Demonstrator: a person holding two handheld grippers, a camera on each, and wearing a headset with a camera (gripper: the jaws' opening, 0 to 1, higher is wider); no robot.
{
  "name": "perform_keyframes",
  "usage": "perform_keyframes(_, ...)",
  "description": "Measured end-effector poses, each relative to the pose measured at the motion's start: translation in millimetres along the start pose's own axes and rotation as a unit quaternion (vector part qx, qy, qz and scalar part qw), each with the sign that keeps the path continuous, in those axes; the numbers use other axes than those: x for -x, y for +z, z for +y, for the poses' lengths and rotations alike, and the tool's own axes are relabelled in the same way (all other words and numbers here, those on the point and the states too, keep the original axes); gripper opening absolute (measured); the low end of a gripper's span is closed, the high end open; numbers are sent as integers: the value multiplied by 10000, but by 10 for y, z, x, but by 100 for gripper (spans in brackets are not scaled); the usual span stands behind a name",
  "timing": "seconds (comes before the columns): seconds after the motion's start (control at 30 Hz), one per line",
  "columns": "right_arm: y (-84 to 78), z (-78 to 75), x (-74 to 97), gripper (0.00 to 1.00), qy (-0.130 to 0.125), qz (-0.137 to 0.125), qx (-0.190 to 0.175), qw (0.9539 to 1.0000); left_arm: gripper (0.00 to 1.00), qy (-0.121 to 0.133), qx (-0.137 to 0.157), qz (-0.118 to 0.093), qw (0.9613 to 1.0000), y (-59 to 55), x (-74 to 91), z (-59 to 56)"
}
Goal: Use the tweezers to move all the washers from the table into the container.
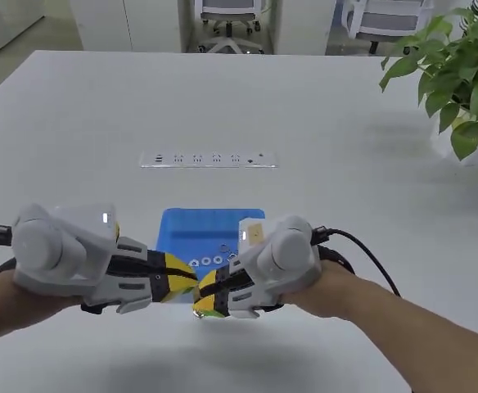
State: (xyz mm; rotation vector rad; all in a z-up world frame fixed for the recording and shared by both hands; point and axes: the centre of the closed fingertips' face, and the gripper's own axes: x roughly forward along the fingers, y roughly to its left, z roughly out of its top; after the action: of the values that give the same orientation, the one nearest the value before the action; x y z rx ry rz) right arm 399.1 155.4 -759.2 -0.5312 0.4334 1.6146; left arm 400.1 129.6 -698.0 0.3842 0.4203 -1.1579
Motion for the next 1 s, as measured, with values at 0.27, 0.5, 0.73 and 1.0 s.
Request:
perform_keyframes(0.27,1,-3,5,10,-32,-4,-58,10000,5,-4,-21,6,10000,6,-7,-1)
perform_keyframes(0.5,3,-15,0,11,-4,7,-108,9999,5,-10,-48,23,10000,3,-8,4)
perform_keyframes(0.73,-137,23,-6,14,46,243,-87,9997,5,-66,-64,26,10000,16,-20,-27)
perform_keyframes(1.0,-97,15,-26,14,62,216,8,9997,5,-89,-92,60,9999,22,-13,-40)
